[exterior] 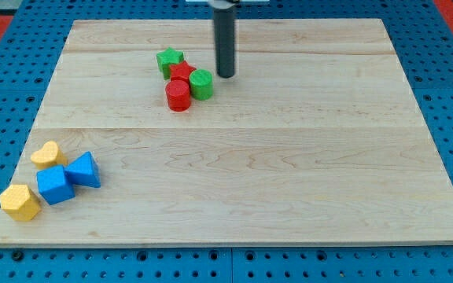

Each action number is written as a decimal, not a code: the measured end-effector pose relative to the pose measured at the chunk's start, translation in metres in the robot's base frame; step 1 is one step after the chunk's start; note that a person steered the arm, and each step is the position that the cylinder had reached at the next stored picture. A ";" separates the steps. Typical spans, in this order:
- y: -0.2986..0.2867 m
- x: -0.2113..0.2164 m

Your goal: Slide the green star towards bottom

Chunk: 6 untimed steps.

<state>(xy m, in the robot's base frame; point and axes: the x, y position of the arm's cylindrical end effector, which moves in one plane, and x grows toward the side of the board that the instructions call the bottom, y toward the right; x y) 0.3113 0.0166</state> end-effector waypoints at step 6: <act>-0.160 0.013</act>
